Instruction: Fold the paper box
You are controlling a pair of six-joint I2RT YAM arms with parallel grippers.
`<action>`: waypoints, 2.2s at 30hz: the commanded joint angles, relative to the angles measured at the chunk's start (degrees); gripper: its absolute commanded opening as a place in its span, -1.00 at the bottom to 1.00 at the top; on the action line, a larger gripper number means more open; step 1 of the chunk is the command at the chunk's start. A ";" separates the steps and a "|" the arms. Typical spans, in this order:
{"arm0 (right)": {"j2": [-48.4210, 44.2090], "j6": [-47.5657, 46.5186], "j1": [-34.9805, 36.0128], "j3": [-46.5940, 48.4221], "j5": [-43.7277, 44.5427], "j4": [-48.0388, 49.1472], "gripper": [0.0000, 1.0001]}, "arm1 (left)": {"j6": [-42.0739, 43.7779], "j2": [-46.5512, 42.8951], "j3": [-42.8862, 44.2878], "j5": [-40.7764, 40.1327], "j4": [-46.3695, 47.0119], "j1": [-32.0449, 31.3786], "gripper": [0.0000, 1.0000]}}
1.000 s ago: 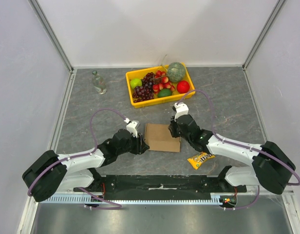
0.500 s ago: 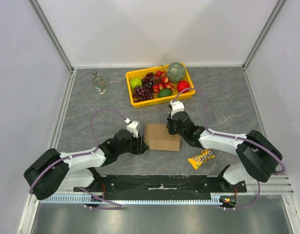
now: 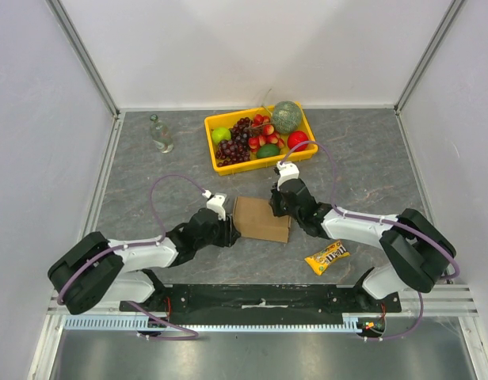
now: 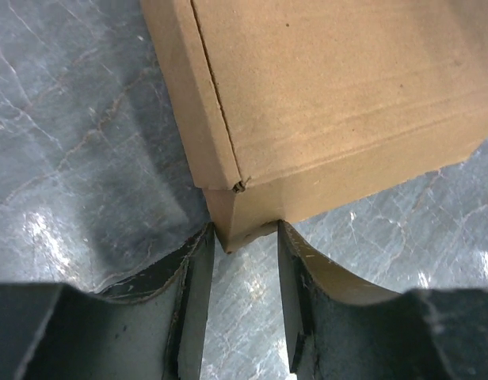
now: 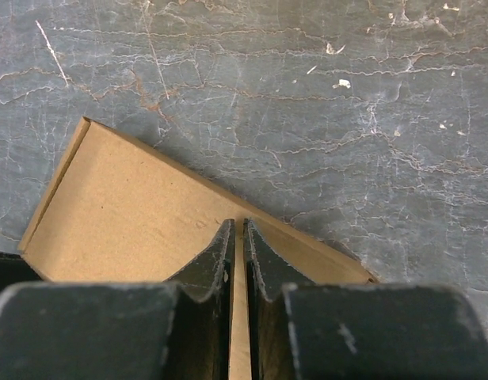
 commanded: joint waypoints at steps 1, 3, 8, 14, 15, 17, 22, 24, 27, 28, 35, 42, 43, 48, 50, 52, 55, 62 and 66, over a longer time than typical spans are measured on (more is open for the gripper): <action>1.14 0.38 -0.39 1.03 -0.80 -1.83 -0.72 | 0.53 3.48 1.88 -6.38 -1.10 -0.17 -0.08; 0.97 0.56 -0.48 0.85 -1.07 -2.18 -0.73 | 0.01 4.54 2.58 -8.32 -1.80 -0.17 -0.07; -0.17 1.09 -0.48 -0.11 -2.03 -3.24 -0.73 | -2.37 6.91 5.22 -14.38 -4.96 -0.17 -0.06; -2.02 1.96 -0.48 -2.04 -6.51 -4.03 -0.75 | -2.55 10.87 9.17 -16.76 -6.19 -0.08 -0.06; -2.46 2.14 -0.48 -2.40 -7.56 -4.20 -0.75 | -2.37 11.83 9.96 -16.85 -6.46 -0.08 -0.06; -3.95 2.67 -0.48 -3.36 -9.23 -4.55 -0.76 | -1.93 13.24 11.46 -16.94 -6.81 -0.08 -0.05; -11.06 3.20 -0.48 -5.47 -12.23 -7.89 -0.77 | -1.32 15.27 13.57 -17.38 -7.87 -0.08 -0.05; -15.18 3.11 -0.48 -5.83 -13.88 -9.47 -0.76 | -1.14 15.36 13.66 -17.64 -8.04 0.18 -0.05; -20.64 2.85 -0.57 -4.95 -9.88 -12.98 -0.75 | -1.31 14.83 13.84 -17.82 -9.27 0.18 -0.05; -22.22 2.85 -0.57 -4.34 -6.98 -16.30 -0.74 | -1.58 14.39 13.66 -17.65 -9.80 0.18 -0.05; -21.55 2.32 -2.06 1.46 12.90 -29.51 -0.75 | -6.32 4.83 7.96 -14.23 -10.86 0.01 -0.05; -8.37 -0.49 -6.19 5.77 14.76 -30.49 -0.94 | -9.58 -0.20 5.83 -9.82 -6.47 -6.66 -0.30; -7.13 -1.19 -6.63 5.95 14.32 -29.79 -1.00 | -9.58 0.58 6.36 -9.65 -5.85 -7.89 -0.36; -2.64 -3.39 -8.74 6.65 9.32 -26.53 -1.00 | -9.40 6.91 9.35 -6.93 -2.42 -10.27 -0.73; -1.50 -4.45 -9.88 6.57 6.60 -25.30 -1.00 | -9.49 8.76 9.88 -5.70 -0.93 -10.54 -0.86; -0.36 -5.76 -11.02 6.39 3.08 -23.37 -1.00 | -9.75 10.16 9.97 -4.29 0.56 -10.71 -0.94; 1.05 -8.22 -12.60 6.04 -2.98 -20.91 -1.00 | -9.75 12.01 10.58 -3.32 2.15 -10.89 -0.96; 2.81 -10.43 -13.93 5.25 -12.22 -19.41 -1.00 | -10.45 15.18 11.64 -2.35 4.00 -11.07 -0.96; 2.20 -9.99 -13.93 4.11 -18.02 -19.58 -1.00 | -10.54 16.50 12.69 -1.74 4.35 -10.98 -0.96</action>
